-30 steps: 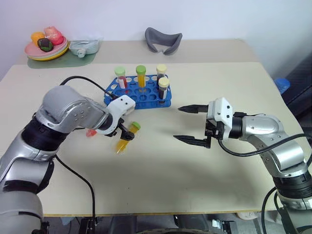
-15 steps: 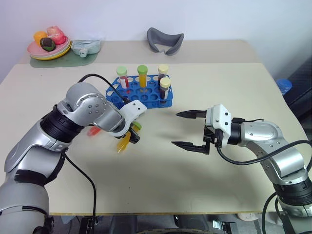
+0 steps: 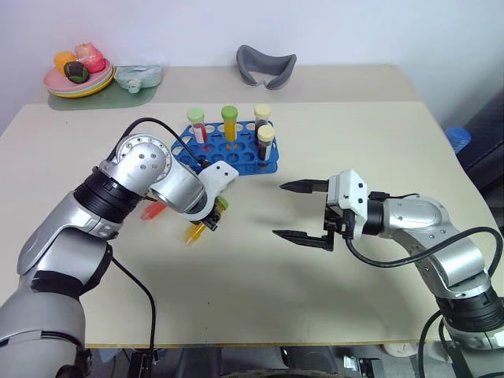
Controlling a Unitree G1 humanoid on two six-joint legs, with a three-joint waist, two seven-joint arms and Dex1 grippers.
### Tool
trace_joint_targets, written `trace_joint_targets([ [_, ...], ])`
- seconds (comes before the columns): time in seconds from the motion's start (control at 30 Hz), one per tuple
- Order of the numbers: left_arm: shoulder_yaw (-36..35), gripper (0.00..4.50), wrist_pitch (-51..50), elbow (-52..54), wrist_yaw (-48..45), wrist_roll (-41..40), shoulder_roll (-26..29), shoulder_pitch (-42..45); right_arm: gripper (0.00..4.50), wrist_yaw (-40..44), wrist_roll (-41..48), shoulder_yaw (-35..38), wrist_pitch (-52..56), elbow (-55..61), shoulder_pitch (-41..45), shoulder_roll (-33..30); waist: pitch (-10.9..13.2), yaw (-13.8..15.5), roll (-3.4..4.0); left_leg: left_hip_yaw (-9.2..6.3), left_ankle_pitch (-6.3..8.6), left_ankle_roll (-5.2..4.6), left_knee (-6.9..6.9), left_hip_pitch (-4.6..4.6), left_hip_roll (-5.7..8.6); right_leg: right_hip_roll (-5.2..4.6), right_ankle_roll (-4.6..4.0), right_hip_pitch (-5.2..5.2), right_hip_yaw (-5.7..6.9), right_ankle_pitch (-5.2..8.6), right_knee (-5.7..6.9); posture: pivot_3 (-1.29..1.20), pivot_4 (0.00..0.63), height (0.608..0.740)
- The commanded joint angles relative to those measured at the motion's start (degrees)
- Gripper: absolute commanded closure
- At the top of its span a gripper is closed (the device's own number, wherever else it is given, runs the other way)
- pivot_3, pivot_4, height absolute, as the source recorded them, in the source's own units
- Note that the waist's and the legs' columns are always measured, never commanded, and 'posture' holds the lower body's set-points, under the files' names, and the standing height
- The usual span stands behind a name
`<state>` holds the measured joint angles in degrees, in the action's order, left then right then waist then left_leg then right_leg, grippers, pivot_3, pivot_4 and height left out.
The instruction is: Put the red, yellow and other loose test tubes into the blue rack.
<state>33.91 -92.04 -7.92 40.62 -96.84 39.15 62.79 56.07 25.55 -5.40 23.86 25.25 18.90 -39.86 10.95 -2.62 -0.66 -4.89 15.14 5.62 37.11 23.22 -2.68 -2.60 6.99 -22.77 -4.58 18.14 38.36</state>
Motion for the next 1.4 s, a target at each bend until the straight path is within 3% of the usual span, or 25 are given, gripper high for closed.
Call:
trace_joint_targets([
  [0.03,-1.3,3.20,0.1,-1.2,4.7,-1.3,0.3,-0.7,0.00,-0.2,0.5,0.0,-0.1,2.2,1.0,0.3,0.0,0.0,0.00,0.00,-0.01,0.01,0.00,0.00,0.00,0.00,0.00,0.00,0.00,0.00,0.00,0.00,0.150,0.740],
  [0.23,-3.3,3.20,2.2,2.8,6.9,-3.7,1.9,-1.5,0.00,-0.4,0.6,0.0,0.4,2.7,1.3,0.3,0.0,0.1,0.00,0.01,-0.03,0.05,0.00,0.00,0.00,-0.01,0.00,0.00,0.00,0.00,0.00,0.00,0.150,0.740],
  [0.53,-7.5,3.20,3.2,13.5,0.3,-3.3,12.2,-4.6,0.00,-0.5,1.1,0.7,1.0,3.1,1.1,-0.1,0.0,0.2,0.00,0.03,-0.07,0.12,-0.01,0.06,0.02,-0.04,0.00,-0.04,0.00,0.00,-0.03,0.00,0.150,0.740],
  [0.67,-11.4,3.20,5.5,21.0,-1.8,8.4,12.7,-8.1,0.00,-0.4,1.2,-0.2,1.2,3.0,1.6,0.5,0.0,0.2,-0.01,0.02,-0.07,0.12,-0.01,0.07,0.01,-0.03,0.00,-0.05,0.01,0.00,-0.02,0.00,0.150,0.740],
  [0.77,-14.5,3.20,18.0,30.8,-11.7,24.4,13.9,-12.0,0.00,-0.3,1.3,-0.4,1.3,2.9,2.1,0.7,0.0,0.2,-0.01,0.04,-0.08,0.14,-0.02,0.08,0.02,-0.02,0.00,-0.05,0.01,0.00,-0.04,0.00,0.150,0.740],
  [0.83,-20.9,3.20,30.1,34.0,-19.3,31.7,12.6,-18.5,0.00,-0.6,1.4,-0.2,1.4,3.0,2.2,0.8,0.0,0.1,0.04,0.08,-0.09,0.16,-0.06,0.07,0.02,-0.02,0.00,-0.06,-0.01,0.00,-0.07,0.00,0.150,0.740],
  [0.97,-28.8,3.20,40.0,37.2,-27.2,38.9,10.0,-27.2,0.00,-1.9,1.9,0.3,2.4,3.8,2.2,1.2,0.0,0.2,0.04,0.11,-0.09,0.17,-0.06,0.06,-0.02,-0.01,-0.01,-0.06,0.00,0.00,-0.05,0.00,0.150,0.740],
  [1.1,-27.0,3.20,54.3,38.0,-34.2,54.7,6.1,-32.2,0.00,-4.4,2.4,0.6,3.7,4.4,2.7,2.7,0.0,0.3,0.03,0.12,-0.06,0.11,-0.04,0.08,0.00,-0.02,0.00,-0.01,0.00,0.00,-0.13,0.00,0.150,0.740],
  [1.4,-21.8,3.20,84.1,18.7,-35.4,82.0,-17.3,-32.5,0.00,-8.8,3.1,-0.1,6.6,6.5,3.0,5.4,0.0,0.6,0.01,0.11,0.03,-0.06,-0.01,0.11,0.01,-0.04,0.01,0.01,0.03,-0.01,-0.18,0.00,0.150,0.740],
])
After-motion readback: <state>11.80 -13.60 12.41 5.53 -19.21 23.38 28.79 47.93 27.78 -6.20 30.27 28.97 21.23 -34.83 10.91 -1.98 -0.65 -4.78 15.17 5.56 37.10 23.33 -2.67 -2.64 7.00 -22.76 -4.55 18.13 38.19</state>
